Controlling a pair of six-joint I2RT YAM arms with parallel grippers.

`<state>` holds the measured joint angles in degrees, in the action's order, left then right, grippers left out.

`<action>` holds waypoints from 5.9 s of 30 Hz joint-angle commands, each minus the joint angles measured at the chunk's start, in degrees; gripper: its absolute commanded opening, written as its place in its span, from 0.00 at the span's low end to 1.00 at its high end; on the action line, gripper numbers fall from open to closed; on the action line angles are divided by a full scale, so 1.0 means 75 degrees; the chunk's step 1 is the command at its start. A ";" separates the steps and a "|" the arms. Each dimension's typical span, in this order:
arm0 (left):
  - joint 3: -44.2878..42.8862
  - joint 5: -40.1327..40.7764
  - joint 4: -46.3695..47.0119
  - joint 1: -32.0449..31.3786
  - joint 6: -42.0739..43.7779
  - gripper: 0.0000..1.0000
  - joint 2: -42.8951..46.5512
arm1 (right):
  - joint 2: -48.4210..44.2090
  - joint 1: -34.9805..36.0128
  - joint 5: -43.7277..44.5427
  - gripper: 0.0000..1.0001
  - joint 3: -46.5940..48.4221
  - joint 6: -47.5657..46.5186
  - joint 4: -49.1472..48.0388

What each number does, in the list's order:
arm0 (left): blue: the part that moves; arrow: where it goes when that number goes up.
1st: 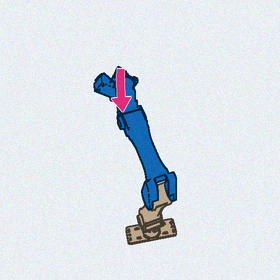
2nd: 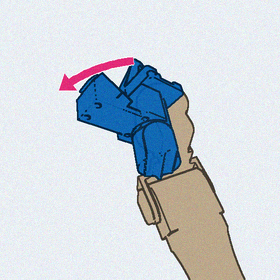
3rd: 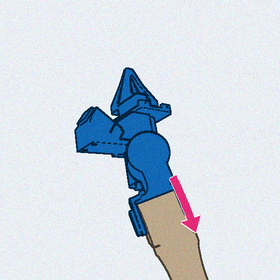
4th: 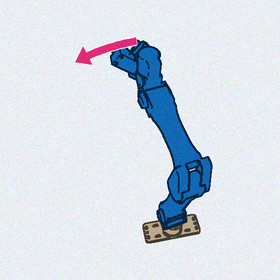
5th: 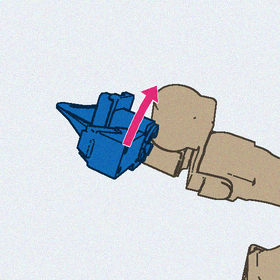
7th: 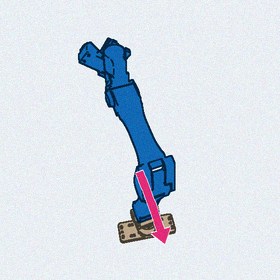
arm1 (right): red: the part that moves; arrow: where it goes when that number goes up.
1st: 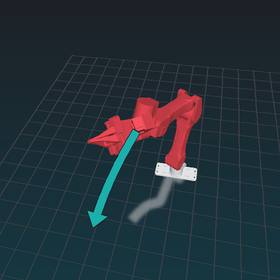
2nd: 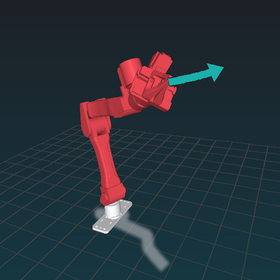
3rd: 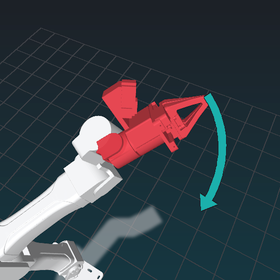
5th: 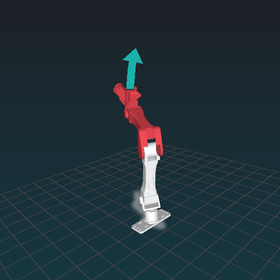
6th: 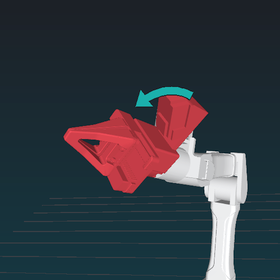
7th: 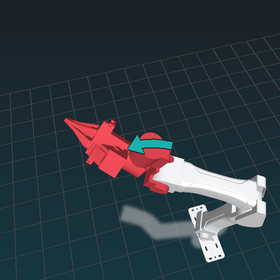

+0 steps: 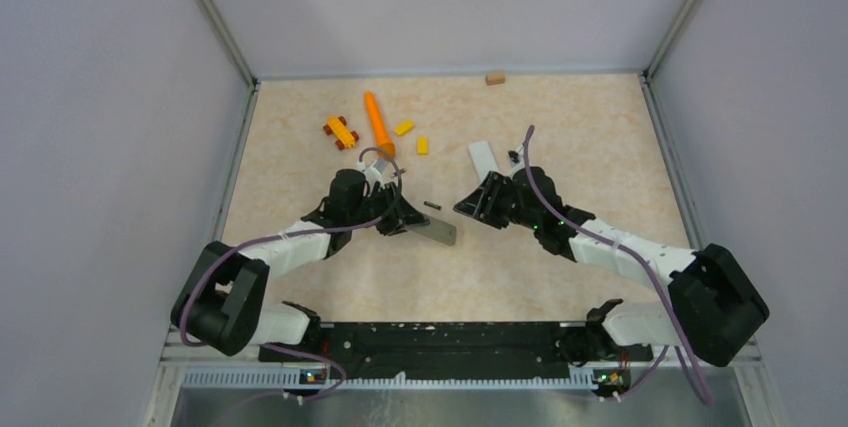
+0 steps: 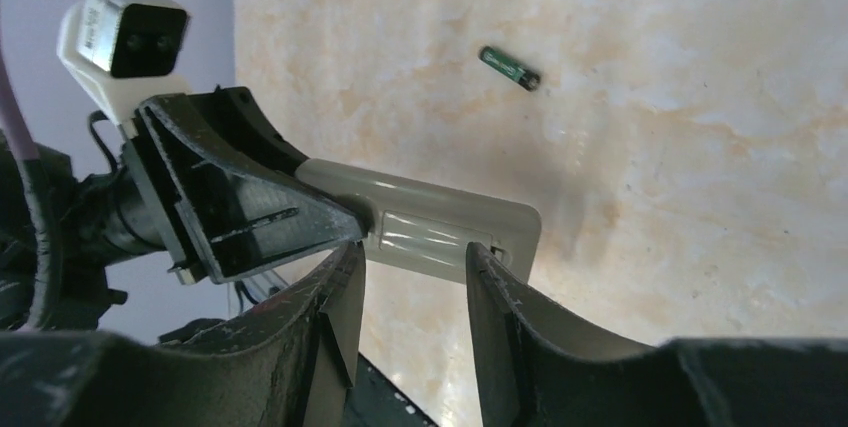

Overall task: Load the batteries into the remote control
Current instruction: Remove the battery cover from the remote control.

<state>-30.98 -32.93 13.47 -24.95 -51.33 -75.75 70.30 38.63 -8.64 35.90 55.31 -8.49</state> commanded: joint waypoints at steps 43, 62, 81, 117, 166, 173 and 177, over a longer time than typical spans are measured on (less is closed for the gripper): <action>0.0042 0.0119 -0.0194 0.0010 0.0627 0.00 -0.1075 | 0.2590 0.0697 -0.0255 0.41 -0.1469 0.2276 -0.3618; 0.0208 -0.0021 -0.0300 0.0041 0.0629 0.00 -0.1035 | 0.2163 0.0697 0.0061 0.37 -0.1298 0.1894 -0.3090; 0.0125 0.0044 -0.0297 0.0034 0.0586 0.00 -0.1145 | 0.2272 0.0697 0.0031 0.29 -0.1193 0.1734 -0.3253; 0.0842 0.0112 0.0174 -0.0254 0.0019 0.00 -0.1093 | 0.5028 0.0779 -0.1092 0.19 -0.2237 0.4063 -1.1417; 0.0506 0.0828 -0.1110 -0.0236 0.0648 0.00 -0.0816 | 0.4131 0.0063 -0.0793 0.17 -0.2631 0.2789 -1.0738; 0.0283 0.0599 -0.1405 -0.0204 0.0947 0.00 -0.0822 | 0.3947 -0.0042 -0.0631 0.21 -0.2144 0.2026 -0.8832; -0.0050 0.0420 -0.2178 -0.0136 0.1581 0.00 -0.0733 | 0.3207 -0.0167 -0.0080 0.29 -0.1777 0.1179 -0.6694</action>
<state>-30.37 -31.09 11.16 -25.58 -47.81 -80.03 100.77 38.04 -12.34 18.92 71.96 -71.16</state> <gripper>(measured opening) 0.314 0.255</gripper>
